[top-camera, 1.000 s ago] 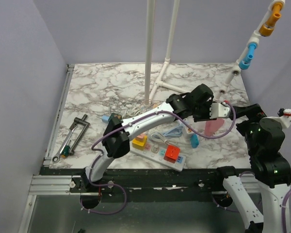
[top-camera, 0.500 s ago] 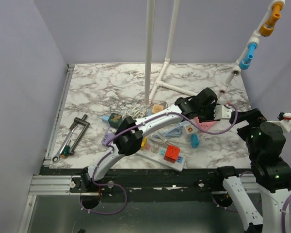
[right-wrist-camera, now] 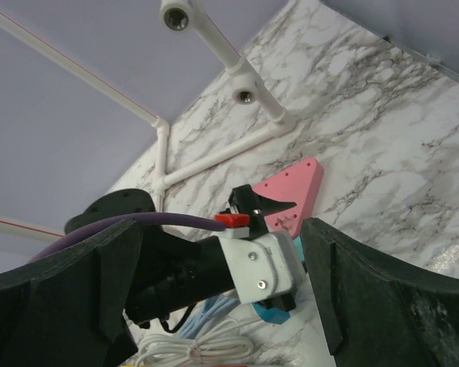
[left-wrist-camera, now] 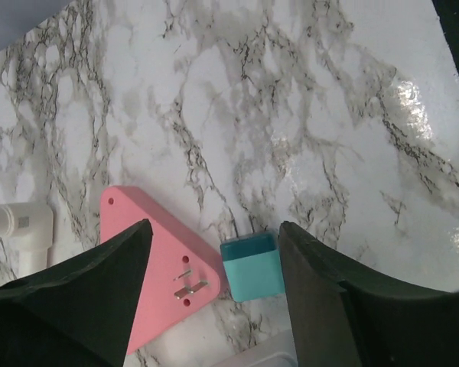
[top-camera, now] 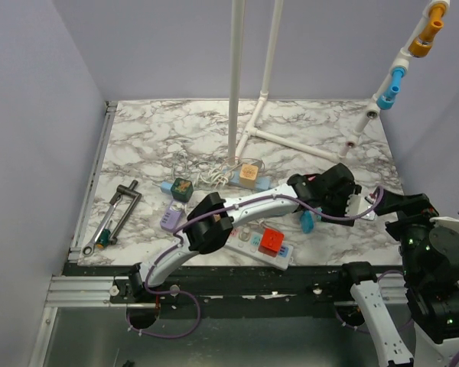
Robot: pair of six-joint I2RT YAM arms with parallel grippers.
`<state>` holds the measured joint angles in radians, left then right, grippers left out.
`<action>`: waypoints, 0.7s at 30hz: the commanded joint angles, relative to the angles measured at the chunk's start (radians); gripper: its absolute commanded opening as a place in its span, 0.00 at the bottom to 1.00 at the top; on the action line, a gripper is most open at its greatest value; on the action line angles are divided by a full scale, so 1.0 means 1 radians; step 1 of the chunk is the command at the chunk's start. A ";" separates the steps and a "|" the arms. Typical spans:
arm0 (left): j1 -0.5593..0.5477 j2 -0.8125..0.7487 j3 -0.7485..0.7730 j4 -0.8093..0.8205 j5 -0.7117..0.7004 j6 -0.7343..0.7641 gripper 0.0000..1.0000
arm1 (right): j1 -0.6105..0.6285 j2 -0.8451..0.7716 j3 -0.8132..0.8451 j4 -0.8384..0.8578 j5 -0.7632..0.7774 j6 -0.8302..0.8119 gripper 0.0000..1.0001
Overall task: Pull the plug off the socket
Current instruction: Place the plug at the corner of the board.
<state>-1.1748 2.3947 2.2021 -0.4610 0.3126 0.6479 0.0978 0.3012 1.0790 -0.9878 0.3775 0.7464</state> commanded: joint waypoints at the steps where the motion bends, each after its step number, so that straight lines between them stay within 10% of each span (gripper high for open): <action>1: -0.062 0.063 0.014 -0.008 -0.012 0.086 0.74 | 0.000 0.013 0.057 0.097 -0.040 0.009 0.95; 11: 0.011 -0.126 -0.064 -0.027 -0.082 -0.018 0.98 | 0.002 0.057 0.086 0.069 0.009 -0.015 0.95; 21: 0.140 -0.474 -0.234 -0.165 -0.129 -0.139 0.99 | 0.011 0.127 0.071 0.034 0.038 0.020 0.97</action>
<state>-1.0775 2.0907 2.0182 -0.5655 0.2111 0.5850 0.0994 0.3813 1.1484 -0.9508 0.3992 0.7486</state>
